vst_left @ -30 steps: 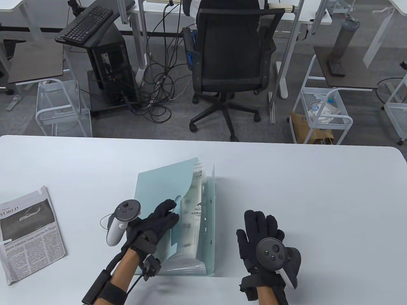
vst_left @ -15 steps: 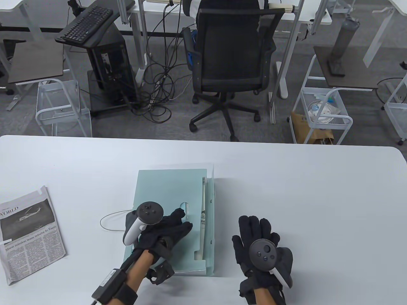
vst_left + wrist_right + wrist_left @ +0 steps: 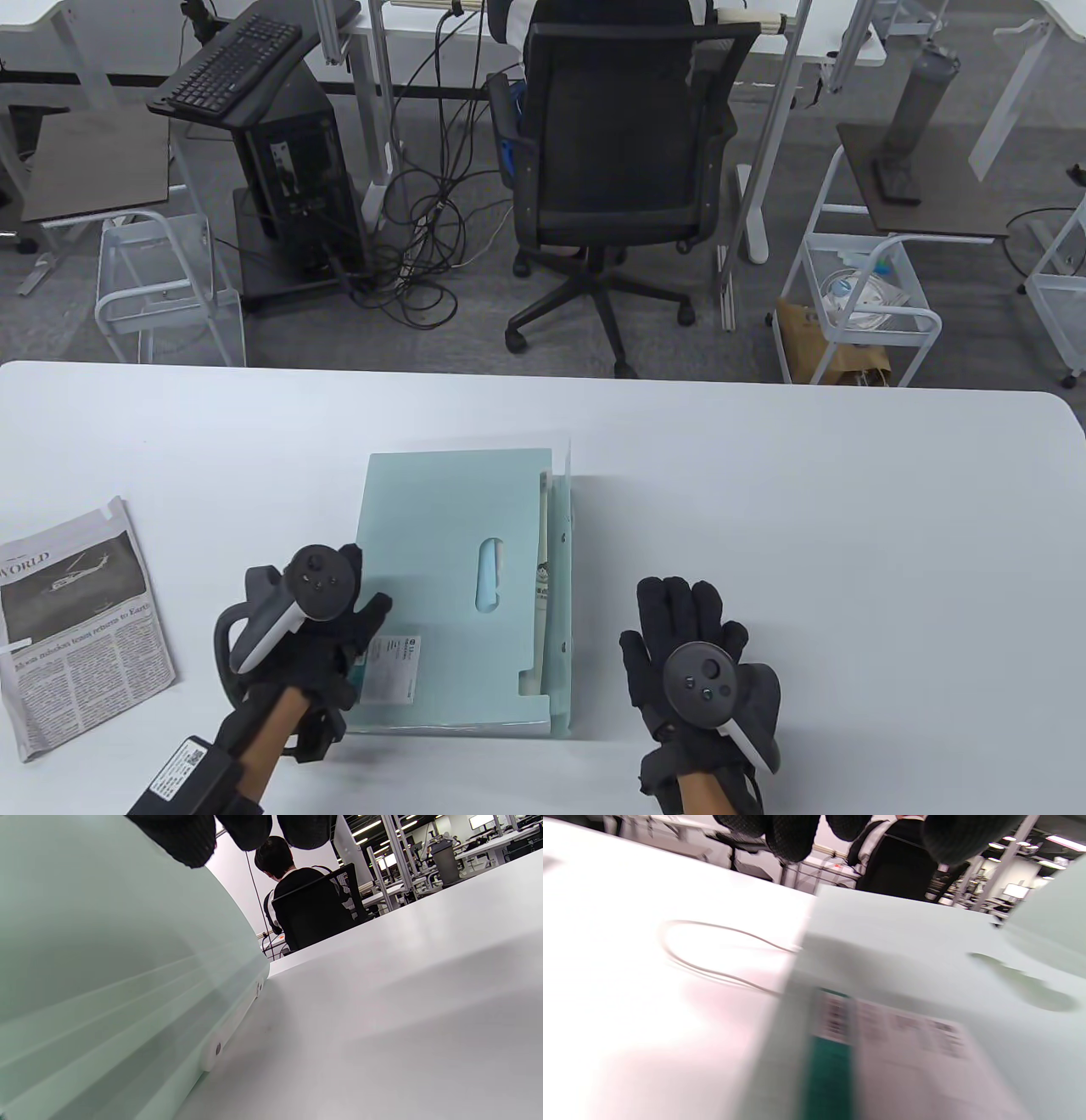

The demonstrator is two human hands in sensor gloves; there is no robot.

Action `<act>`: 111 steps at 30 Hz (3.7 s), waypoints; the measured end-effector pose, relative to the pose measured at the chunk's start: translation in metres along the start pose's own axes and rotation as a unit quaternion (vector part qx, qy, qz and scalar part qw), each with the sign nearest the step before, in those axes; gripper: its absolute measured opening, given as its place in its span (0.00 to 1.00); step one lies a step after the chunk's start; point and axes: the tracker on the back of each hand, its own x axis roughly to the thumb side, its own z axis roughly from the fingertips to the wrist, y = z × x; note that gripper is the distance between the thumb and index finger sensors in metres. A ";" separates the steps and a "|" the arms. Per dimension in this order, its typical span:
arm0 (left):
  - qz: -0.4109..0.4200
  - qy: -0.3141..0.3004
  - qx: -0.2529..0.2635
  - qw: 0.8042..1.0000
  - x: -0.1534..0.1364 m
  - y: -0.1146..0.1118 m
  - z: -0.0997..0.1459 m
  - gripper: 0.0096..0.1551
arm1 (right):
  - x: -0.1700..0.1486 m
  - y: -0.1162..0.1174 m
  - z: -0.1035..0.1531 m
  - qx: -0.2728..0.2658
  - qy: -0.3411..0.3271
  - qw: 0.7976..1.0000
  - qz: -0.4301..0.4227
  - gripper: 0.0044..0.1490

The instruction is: Sort materials into accordion folder compartments

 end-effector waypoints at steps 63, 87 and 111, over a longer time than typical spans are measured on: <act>-0.131 0.280 0.134 0.942 -0.125 -0.019 -0.009 0.22 | 0.012 -0.004 0.005 -0.018 -0.020 1.000 0.005 0.38; 0.007 0.117 0.315 0.942 -0.051 0.055 0.054 0.23 | -0.001 -0.006 0.003 -0.027 0.004 0.998 -0.052 0.37; 0.279 -0.271 0.274 0.879 0.077 0.128 0.122 0.23 | -0.003 -0.017 0.007 -0.072 -0.048 0.975 -0.206 0.45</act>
